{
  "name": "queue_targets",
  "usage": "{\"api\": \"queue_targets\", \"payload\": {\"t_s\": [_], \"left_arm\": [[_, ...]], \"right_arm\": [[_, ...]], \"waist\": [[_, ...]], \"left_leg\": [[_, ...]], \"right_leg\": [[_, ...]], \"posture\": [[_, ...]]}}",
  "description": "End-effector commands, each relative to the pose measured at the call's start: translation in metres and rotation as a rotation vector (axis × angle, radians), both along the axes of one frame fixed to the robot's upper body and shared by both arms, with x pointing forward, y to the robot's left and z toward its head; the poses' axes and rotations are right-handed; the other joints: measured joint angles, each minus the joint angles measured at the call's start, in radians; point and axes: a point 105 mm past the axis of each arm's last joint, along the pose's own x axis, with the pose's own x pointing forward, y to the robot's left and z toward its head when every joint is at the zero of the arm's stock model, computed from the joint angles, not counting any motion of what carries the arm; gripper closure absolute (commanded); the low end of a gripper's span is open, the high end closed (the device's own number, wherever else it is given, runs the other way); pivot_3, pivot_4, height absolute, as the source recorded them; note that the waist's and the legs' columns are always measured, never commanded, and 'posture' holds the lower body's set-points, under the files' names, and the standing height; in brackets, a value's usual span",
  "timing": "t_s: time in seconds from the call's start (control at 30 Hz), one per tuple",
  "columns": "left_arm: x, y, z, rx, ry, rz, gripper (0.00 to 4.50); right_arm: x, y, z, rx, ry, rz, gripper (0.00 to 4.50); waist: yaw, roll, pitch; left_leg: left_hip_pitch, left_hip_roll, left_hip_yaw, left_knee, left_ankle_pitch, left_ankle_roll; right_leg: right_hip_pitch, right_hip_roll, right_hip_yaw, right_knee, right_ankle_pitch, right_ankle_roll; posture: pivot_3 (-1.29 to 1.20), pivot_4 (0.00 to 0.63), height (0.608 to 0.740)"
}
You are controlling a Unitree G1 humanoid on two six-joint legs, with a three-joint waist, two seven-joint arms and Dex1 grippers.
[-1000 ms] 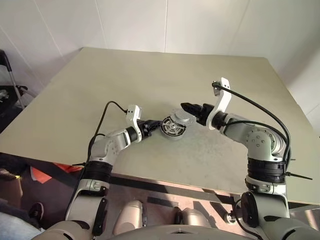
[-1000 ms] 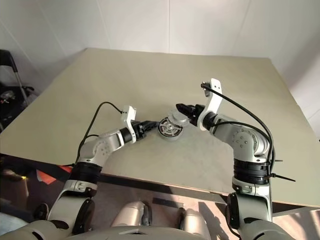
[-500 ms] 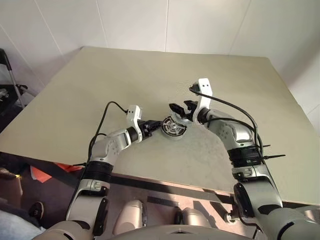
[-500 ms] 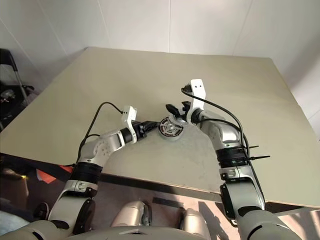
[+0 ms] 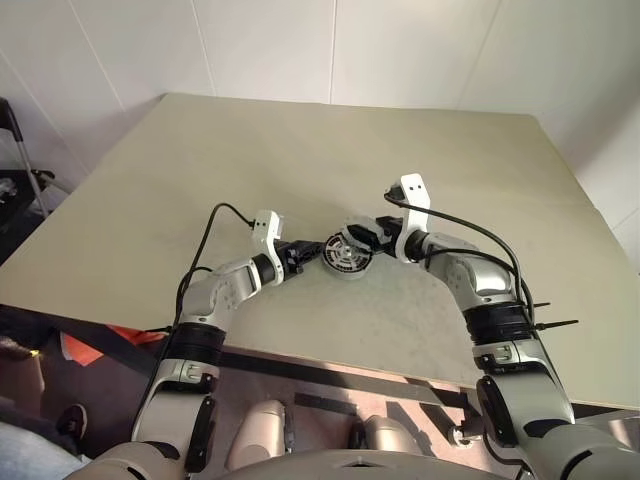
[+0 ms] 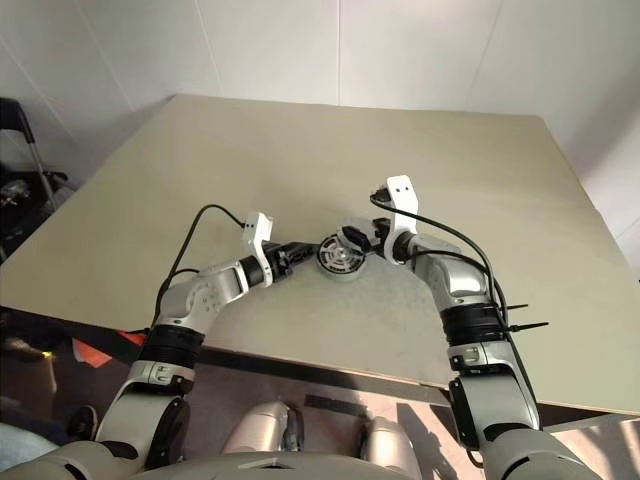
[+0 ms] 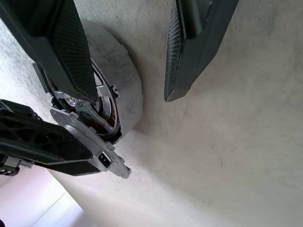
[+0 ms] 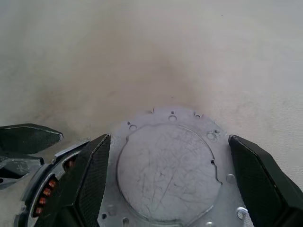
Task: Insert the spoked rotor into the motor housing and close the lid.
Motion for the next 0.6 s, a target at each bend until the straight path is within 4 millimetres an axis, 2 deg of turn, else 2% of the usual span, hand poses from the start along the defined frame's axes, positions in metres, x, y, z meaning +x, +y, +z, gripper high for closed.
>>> {"api": "queue_targets", "payload": {"t_s": [0.03, 0.3, 0.4, 0.5, 0.6], "left_arm": [[0.0023, -0.0019, 0.0126, 0.001, -0.055, -0.008, 2.13], [0.0036, -0.001, 0.0123, 0.008, -0.057, -0.003, 2.13], [0.0044, -0.0005, 0.0121, 0.009, -0.057, 0.001, 2.13], [0.005, 0.0003, 0.012, 0.01, -0.057, 0.005, 2.13], [0.0057, 0.0009, 0.0118, 0.012, -0.057, 0.008, 2.13]], "right_arm": [[0.0035, -0.0031, 0.0057, -0.034, -0.052, -0.008, 0.03], [0.0016, -0.0007, 0.0083, -0.06, -0.093, 0.012, 0.03], [0.002, -0.0014, 0.0083, -0.063, -0.097, 0.013, 0.6], [0.002, -0.0023, 0.0084, -0.072, -0.1, 0.015, 1.52], [0.0022, -0.003, 0.0077, -0.085, -0.099, 0.016, 1.52]], "waist": [[0.0, 0.0, 0.0], [0.0, 0.0, 0.0], [0.0, 0.0, 0.0], [0.0, 0.0, 0.0], [0.0, 0.0, 0.0]], "left_leg": [[0.0, 0.0, 0.0, 0.0, 0.0, 0.0], [0.0, 0.0, 0.0, 0.0, 0.0, 0.001], [0.0, 0.0, 0.0, 0.001, -0.001, 0.002], [0.0, 0.0, 0.0, 0.002, -0.001, 0.002], [0.0, 0.0, 0.0, 0.004, -0.001, 0.002]], "right_leg": [[0.0, 0.0, 0.0, 0.0, 0.0, 0.0], [0.0, 0.0, 0.0, 0.0, 0.0, 0.0], [0.0, 0.0, 0.0, 0.0, 0.0, 0.0], [0.001, 0.0, 0.0, 0.001, 0.0, 0.0], [0.001, 0.0, 0.0, 0.002, 0.0, 0.0]], "posture": [[0.0, 0.0, 0.74], [0.0, 0.0, 0.74], [0.0, 0.0, 0.74], [0.0, 0.0, 0.74], [0.0, 0.0, 0.74]]}}
